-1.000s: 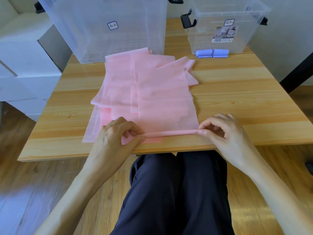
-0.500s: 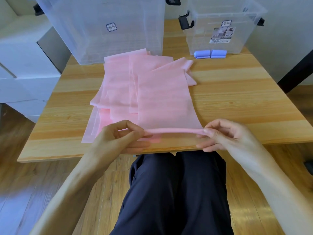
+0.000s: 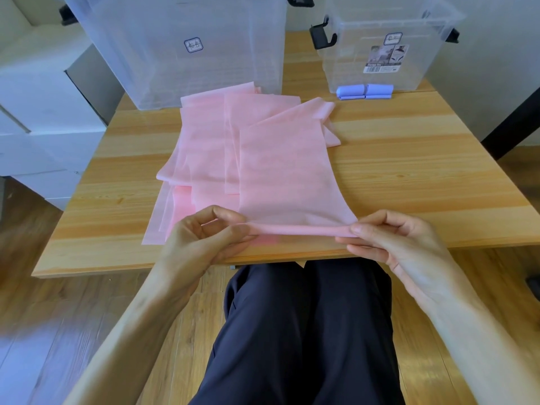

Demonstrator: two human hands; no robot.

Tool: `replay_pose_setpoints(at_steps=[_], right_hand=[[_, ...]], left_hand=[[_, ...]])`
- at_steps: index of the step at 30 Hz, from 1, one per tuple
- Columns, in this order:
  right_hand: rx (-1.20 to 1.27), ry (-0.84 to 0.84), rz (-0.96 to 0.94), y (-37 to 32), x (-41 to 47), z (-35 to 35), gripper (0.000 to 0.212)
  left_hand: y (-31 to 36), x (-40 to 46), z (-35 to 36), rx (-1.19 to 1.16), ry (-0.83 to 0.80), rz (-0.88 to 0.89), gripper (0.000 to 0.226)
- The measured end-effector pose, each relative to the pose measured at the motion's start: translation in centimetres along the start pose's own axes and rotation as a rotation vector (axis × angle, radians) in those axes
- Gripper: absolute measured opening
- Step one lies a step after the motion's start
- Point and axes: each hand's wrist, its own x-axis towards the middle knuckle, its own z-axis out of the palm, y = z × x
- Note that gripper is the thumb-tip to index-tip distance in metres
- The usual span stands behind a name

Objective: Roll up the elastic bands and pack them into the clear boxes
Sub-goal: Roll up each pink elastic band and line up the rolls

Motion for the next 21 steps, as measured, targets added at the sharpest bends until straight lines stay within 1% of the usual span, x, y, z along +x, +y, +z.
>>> replay_pose_setpoints(at_steps=[2,4,8,11,16,19,21], right_hand=[[-0.003,0.017,0.000,-0.03,0.00,-0.02,0.016],[-0.004,0.019,-0.004,-0.12,0.00,0.02,0.015],[-0.012,0.019,-0.009,-0.24,0.01,0.21,0.013],[-0.004,0.025,-0.008,-0.30,-0.04,0.31,0.015],[0.005,0.032,0.004,-0.32,-0.08,0.30,0.028],[0.042,0.025,0.004,-0.28,-0.03,0.38,0.029],[0.078,-0.026,0.011,-0.34,-0.03,0.31,0.029]], left_hand=[[0.13,-0.10,0.03,0.014,-0.018,-0.012,0.021],[0.26,-0.11,0.08,0.042,-0.048,-0.031,0.014],[0.48,0.16,0.07,0.057,-0.098,-0.091,0.026],[0.76,0.20,0.06,0.058,-0.123,-0.117,0.019],[0.81,0.09,0.18,0.054,-0.102,-0.110,0.015],[0.69,0.24,0.28,0.024,-0.059,-0.096,0.016],[0.65,0.30,0.32,0.016,-0.050,-0.087,0.016]])
